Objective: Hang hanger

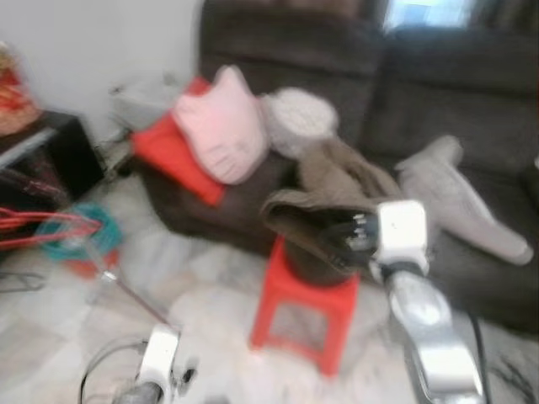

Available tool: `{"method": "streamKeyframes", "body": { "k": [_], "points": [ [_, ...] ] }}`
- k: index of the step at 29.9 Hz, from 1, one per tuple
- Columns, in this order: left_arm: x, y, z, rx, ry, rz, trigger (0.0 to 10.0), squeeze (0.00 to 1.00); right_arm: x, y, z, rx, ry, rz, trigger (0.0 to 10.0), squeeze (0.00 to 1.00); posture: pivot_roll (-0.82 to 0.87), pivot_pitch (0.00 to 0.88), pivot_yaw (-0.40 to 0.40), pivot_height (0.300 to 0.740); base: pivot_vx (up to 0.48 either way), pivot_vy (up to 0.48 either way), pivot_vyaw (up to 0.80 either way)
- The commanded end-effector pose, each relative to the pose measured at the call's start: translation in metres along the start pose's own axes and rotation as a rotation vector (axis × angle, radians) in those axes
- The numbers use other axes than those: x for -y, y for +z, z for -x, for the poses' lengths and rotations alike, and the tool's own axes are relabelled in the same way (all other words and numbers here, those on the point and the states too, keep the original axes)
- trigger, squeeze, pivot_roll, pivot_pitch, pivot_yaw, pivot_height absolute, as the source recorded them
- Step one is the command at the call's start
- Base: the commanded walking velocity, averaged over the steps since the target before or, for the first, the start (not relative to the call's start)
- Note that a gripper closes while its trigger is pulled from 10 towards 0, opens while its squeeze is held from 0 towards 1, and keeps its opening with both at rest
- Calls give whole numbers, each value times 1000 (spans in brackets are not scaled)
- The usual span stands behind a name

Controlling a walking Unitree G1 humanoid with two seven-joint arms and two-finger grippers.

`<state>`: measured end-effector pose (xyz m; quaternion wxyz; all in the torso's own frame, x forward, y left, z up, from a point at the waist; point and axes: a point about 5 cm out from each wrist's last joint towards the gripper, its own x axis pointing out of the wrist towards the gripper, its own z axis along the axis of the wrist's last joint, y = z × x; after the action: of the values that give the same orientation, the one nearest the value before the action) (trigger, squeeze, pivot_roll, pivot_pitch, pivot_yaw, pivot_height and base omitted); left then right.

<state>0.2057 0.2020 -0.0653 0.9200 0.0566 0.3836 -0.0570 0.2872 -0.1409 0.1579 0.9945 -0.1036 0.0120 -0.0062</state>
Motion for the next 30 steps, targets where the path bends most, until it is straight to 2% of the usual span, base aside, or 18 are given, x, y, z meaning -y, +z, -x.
{"method": "streamKeyframes", "body": {
  "k": [1,22,30],
  "points": [
    [-1,-8,2,-42,0,-2,10000,0,5,-5,4,-13,-21,6,10000,0,19,0,4,740,-382,0,0],
    [-5,-14,4,-57,4,1,10000,0,3,-2,3,13,-19,1,10000,0,23,0,0,740,-383,0,0],
    [-1,-14,4,-60,1,0,10000,0,2,-2,3,18,-14,0,10000,0,23,0,1,740,-383,0,0]
  ]
}}
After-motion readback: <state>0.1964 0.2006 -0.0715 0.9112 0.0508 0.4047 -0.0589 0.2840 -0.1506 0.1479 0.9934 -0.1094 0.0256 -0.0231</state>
